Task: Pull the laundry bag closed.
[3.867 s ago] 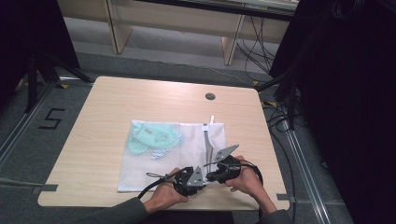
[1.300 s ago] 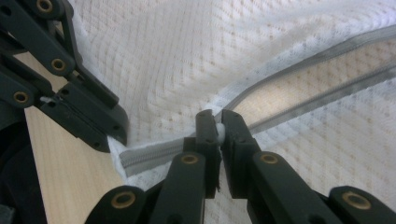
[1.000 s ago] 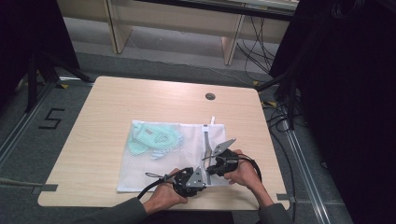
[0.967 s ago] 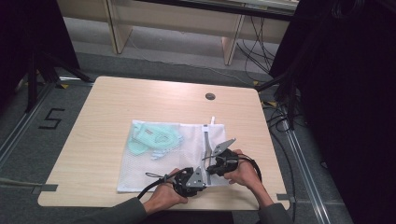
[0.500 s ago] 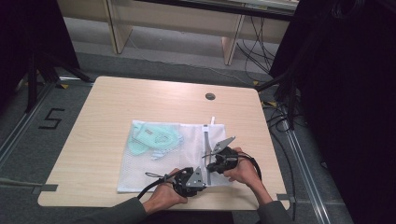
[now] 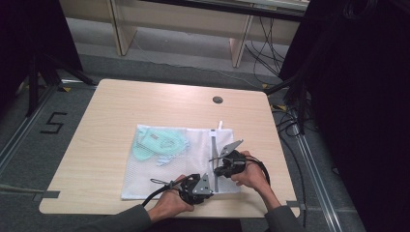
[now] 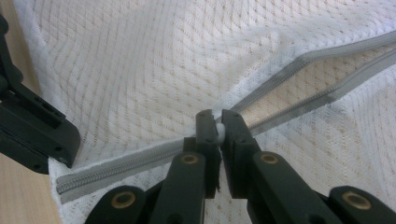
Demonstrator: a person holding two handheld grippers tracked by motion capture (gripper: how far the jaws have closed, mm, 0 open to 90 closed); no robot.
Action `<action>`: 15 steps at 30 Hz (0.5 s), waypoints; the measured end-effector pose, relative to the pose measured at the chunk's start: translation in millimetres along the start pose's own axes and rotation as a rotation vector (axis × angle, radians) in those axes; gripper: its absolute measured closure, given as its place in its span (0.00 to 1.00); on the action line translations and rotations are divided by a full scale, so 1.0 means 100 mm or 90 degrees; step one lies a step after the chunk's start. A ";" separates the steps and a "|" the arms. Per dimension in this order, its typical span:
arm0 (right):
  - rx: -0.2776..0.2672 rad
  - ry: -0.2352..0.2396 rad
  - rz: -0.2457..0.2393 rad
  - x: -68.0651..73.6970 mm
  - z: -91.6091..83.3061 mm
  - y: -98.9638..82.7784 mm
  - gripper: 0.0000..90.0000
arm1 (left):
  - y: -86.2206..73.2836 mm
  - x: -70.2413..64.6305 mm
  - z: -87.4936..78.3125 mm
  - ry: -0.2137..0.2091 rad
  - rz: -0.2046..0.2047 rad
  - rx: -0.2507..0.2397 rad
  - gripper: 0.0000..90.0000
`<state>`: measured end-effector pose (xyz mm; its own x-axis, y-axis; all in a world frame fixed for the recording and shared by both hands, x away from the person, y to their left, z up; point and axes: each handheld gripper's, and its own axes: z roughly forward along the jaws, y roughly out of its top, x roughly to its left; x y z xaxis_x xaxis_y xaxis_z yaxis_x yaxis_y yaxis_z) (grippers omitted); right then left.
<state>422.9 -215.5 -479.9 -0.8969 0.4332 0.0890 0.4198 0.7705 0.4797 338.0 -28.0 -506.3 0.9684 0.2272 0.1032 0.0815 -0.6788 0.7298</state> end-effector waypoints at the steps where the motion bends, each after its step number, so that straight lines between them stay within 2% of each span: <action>1: -0.004 -0.008 -0.010 -0.01 0.01 0.00 0.96 | 0.00 -0.01 0.00 0.001 -0.008 -0.007 0.98; 2: -0.009 -0.015 -0.020 -0.02 0.00 0.01 0.96 | 0.00 -0.01 0.01 -0.001 -0.011 -0.009 0.99; 3: -0.002 -0.010 -0.007 -0.01 -0.01 0.02 0.96 | 0.00 -0.01 0.00 -0.002 -0.007 -0.005 0.98; 4: -0.005 -0.006 -0.021 -0.03 -0.01 0.02 0.96 | 0.00 -0.01 0.00 -0.002 -0.008 -0.005 0.98; 5: 0.000 -0.007 -0.005 -0.02 -0.01 0.02 0.96 | 0.00 -0.01 0.00 -0.002 -0.003 -0.005 0.98; 8: 0.002 -0.009 -0.014 -0.02 -0.01 0.04 0.96 | 0.00 -0.01 0.00 -0.002 -0.001 -0.003 0.99; 9: 0.002 -0.008 -0.015 -0.02 -0.01 0.04 0.96 | 0.00 -0.01 0.00 -0.002 -0.004 -0.005 0.99; 10: 0.002 -0.012 -0.028 -0.04 0.00 0.05 0.96 | 0.00 -0.03 0.01 0.004 -0.019 -0.021 0.99; 11: 0.000 -0.012 -0.031 -0.05 0.00 0.05 0.96 | 0.01 -0.04 0.01 0.003 -0.015 -0.020 0.99; 12: 0.004 -0.012 -0.016 -0.04 -0.01 0.05 0.96 | 0.01 -0.02 0.00 -0.003 0.004 0.000 0.99; 15: 0.002 -0.019 -0.014 -0.05 -0.01 0.05 0.96 | 0.01 -0.03 0.00 -0.004 0.001 0.000 0.99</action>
<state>429.7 -214.0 -477.2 -0.9014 0.4297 0.0529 0.4006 0.7815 0.4783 335.5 -29.2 -505.8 0.9701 0.2211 0.1005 0.0791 -0.6789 0.7300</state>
